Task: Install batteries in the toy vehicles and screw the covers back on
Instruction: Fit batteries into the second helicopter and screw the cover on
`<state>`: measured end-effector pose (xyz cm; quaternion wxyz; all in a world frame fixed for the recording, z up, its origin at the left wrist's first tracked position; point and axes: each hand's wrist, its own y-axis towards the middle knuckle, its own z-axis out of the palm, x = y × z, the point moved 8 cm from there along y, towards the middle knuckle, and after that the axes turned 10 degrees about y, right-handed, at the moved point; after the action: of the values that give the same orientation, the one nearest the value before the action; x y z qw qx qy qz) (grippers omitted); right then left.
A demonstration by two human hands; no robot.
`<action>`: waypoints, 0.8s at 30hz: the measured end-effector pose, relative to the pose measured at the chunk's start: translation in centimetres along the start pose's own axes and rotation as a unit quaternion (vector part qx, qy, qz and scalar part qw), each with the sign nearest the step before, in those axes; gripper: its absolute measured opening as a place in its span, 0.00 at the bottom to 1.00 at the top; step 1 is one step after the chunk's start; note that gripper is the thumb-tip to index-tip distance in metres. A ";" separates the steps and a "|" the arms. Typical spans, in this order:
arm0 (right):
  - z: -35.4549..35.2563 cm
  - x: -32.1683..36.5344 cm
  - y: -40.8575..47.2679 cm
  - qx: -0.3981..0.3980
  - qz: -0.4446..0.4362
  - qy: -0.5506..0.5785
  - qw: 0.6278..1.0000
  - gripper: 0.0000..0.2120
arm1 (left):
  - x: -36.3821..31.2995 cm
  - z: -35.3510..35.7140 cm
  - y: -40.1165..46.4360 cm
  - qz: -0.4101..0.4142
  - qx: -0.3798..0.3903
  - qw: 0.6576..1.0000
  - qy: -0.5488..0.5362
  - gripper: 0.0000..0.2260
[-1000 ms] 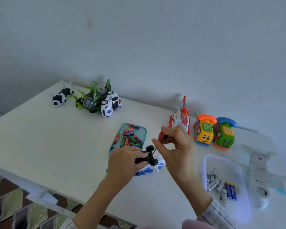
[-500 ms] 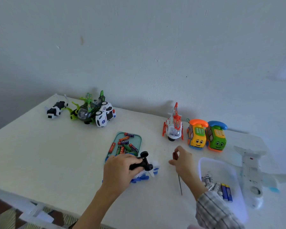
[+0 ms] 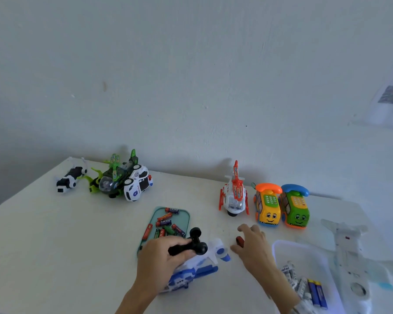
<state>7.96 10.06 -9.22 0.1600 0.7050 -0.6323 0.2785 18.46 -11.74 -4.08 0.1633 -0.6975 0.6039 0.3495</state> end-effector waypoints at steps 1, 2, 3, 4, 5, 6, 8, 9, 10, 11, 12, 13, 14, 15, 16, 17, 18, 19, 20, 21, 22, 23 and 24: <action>-0.5 0.3 -0.1 -0.003 -0.006 0.017 1.000 0.19 | -0.2 0.0 0.3 -0.008 0.001 0.999 -0.037 0.07; -1.0 0.6 -0.2 -0.005 -0.007 0.032 0.999 0.17 | -0.4 -0.1 0.7 -0.019 0.005 0.997 -0.076 0.07; -1.5 0.9 -0.4 -0.005 -0.007 0.045 0.999 0.13 | -0.4 -0.2 1.1 -0.024 0.002 0.994 -0.110 0.07; -2.1 1.2 -0.5 -0.007 -0.009 0.061 0.998 0.09 | -0.5 -0.4 1.7 -0.033 0.003 0.989 -0.146 0.08; -2.7 1.6 -0.8 -0.013 -0.010 0.089 0.996 0.07 | -0.5 -0.5 2.2 -0.040 0.001 0.983 -0.180 0.08; -3.3 1.9 -0.9 -0.020 -0.010 0.140 0.990 0.07 | -0.8 -0.9 2.8 -0.053 -0.004 0.975 -0.218 0.08; -4.0 2.5 -1.4 -0.009 0.009 0.316 0.949 0.11 | -0.5 -1.2 4.2 -0.103 -0.024 0.950 -0.293 0.08; -3.7 3.0 -1.7 0.022 0.024 0.397 0.917 0.13 | 0.1 -1.0 4.9 -0.142 -0.036 0.929 -0.340 0.07; -3.0 3.5 -2.0 0.064 0.033 0.450 0.890 0.15 | 0.8 -0.7 5.4 -0.194 -0.040 0.901 -0.387 0.07; -2.3 4.3 -1.9 0.111 0.034 0.472 0.874 0.17 | 1.9 0.3 6.5 -0.233 -0.031 0.873 -0.428 0.08; -1.4 5.1 -1.9 0.159 0.029 0.476 0.864 0.20 | 2.2 1.3 7.1 -0.271 -0.001 0.844 -0.463 0.12; -0.7 6.2 -1.8 0.200 0.020 0.483 0.852 0.22 | 2.7 2.6 8.0 -0.299 0.044 0.819 -0.488 0.17; -0.1 7.2 -1.5 0.228 0.017 0.497 0.837 0.23 | 2.4 3.6 8.5 -0.327 0.086 0.794 -0.504 0.21; 0.3 8.0 -0.8 0.243 0.022 0.521 0.818 0.23 | 2.4 4.7 9.2 -0.349 0.106 0.774 -0.517 0.21; 0.6 8.4 0.1 0.247 0.035 0.547 0.799 0.23 | 2.4 5.5 10.0 -0.363 0.117 0.760 -0.527 0.19; 0.8 8.8 0.9 0.245 0.049 0.570 0.783 0.25 | 3.1 6.1 11.0 -0.370 0.106 0.762 -0.521 0.19; 0.9 8.9 2.1 0.242 0.063 0.584 0.772 0.26 | 3.1 6.4 12.0 -0.375 0.109 0.766 -0.511 0.19; 0.9 9.0 3.1 0.235 0.075 0.593 0.767 0.28 | 3.3 6.5 13.0 -0.367 0.103 0.784 -0.490 0.20; 0.9 9.1 4.2 0.225 0.081 0.597 0.766 0.28 | 3.4 6.4 14.2 -0.357 0.105 0.797 -0.476 0.19; 0.9 9.3 5.1 0.213 0.087 0.598 0.768 0.29 | 3.7 6.2 15.5 -0.341 0.096 0.823 -0.445 0.18; 1.0 9.1 6.4 0.195 0.094 0.594 0.775 0.29 | 3.8 5.8 16.9 -0.328 0.093 0.851 -0.399 0.14; 1.0 9.1 7.1 0.177 0.100 0.587 0.784 0.28 | 4.2 5.5 18.0 -0.309 0.087 0.880 -0.349 0.11; 1.1 9.0 7.9 0.157 0.105 0.579 0.793 0.28 | 4.2 5.4 19.0 -0.292 0.087 0.900 -0.311 0.10</action>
<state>0.81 1.00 -5.79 0.3533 0.3562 -0.4395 0.7451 -1.13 -15.43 -7.04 0.4978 -0.6813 0.3190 0.4316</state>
